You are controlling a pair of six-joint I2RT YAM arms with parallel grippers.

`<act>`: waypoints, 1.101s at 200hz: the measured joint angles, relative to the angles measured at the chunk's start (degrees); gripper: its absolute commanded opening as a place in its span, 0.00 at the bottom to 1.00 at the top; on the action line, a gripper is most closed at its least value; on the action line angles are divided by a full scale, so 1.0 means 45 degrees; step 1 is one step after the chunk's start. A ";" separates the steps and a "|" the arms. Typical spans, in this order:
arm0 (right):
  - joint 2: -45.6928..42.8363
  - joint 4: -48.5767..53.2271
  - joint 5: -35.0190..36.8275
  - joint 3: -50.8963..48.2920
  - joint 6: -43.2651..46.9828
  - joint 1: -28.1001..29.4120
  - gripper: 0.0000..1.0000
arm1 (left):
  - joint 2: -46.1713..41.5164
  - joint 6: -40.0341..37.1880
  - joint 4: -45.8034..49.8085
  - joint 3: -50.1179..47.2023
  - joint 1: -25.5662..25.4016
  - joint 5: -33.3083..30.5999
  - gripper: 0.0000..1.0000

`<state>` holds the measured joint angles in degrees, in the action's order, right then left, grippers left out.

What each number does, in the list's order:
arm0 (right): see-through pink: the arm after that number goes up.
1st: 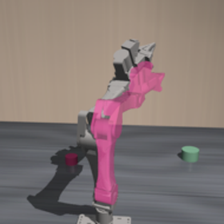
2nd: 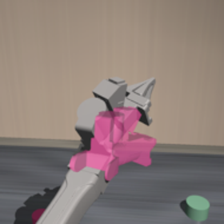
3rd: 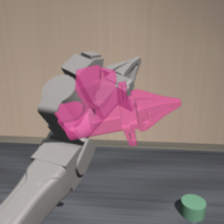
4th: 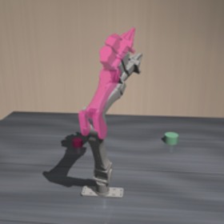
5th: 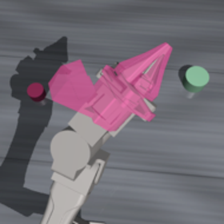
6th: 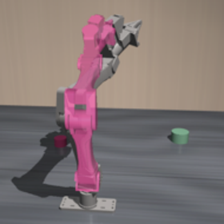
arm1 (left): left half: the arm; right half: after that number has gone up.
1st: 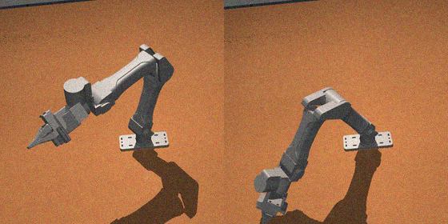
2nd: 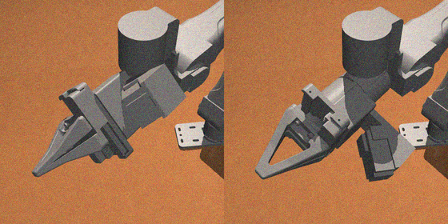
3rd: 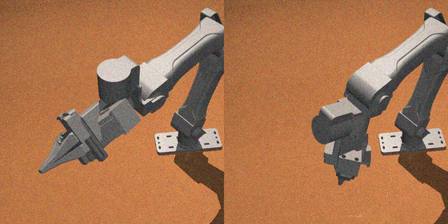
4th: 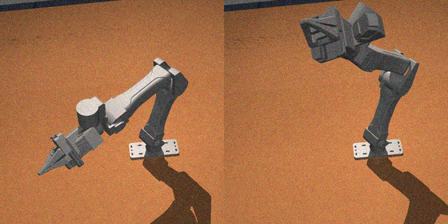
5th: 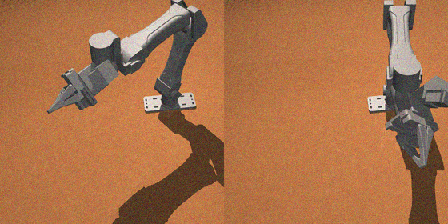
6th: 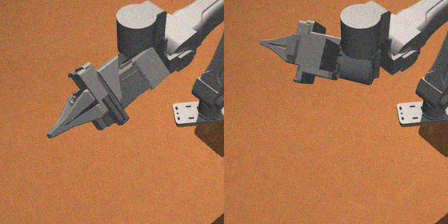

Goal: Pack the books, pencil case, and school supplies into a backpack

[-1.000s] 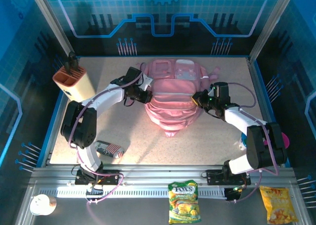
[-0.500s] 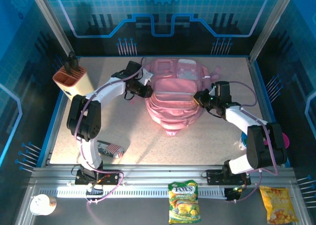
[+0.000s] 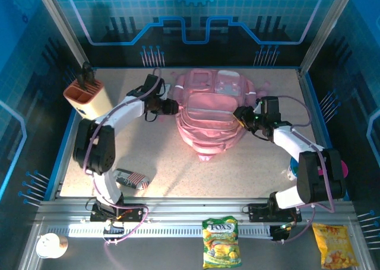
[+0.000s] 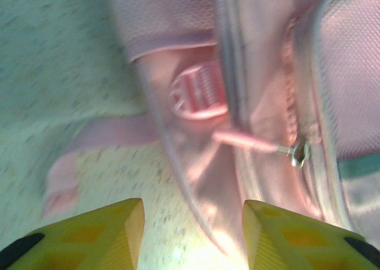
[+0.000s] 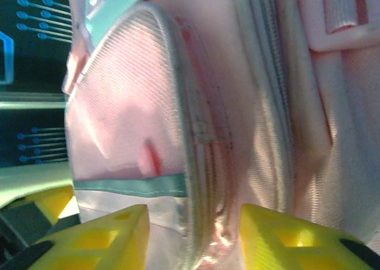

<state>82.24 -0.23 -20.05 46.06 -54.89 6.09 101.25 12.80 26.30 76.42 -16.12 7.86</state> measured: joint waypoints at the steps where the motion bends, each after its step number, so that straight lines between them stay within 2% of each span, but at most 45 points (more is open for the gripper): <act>1: -0.0010 0.0029 0.0005 0.0019 0.0005 0.0000 0.59 | -0.0063 0.0029 0.0015 -0.0044 0.0005 -0.0019 0.55; 21: -0.0539 0.0933 0.0340 0.0520 0.0787 0.0083 0.71 | -0.2016 0.1311 0.0389 -0.1268 0.0058 -0.0753 0.64; 57: -0.1331 0.2424 0.1423 0.1705 0.2273 0.0733 0.85 | -0.5110 0.3099 0.1428 -0.3497 0.0058 -0.1739 0.82; 112: -0.1209 0.3779 0.2754 0.2579 0.3900 0.2278 0.94 | -0.8252 0.5362 0.3944 -0.6679 0.0058 -0.3487 0.99; 135: -0.0889 0.3857 0.2982 0.2793 0.4124 0.2613 0.95 | -0.9107 0.6198 0.5129 -0.7208 0.0058 -0.4197 0.99; 166: -0.0471 0.3861 0.3109 0.2871 0.4211 0.2798 0.95 | -0.9267 0.7587 0.6416 -0.7499 0.0058 -0.5124 0.99; 220: -0.0282 0.3866 0.3123 0.2914 0.4211 0.2924 0.95 | -0.8956 0.9549 0.6892 -0.8864 0.0063 -0.5396 0.99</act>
<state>80.97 17.17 -6.00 59.18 -35.94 19.25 60.95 55.77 57.32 36.53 -15.84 -16.43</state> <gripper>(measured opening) 0.949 0.993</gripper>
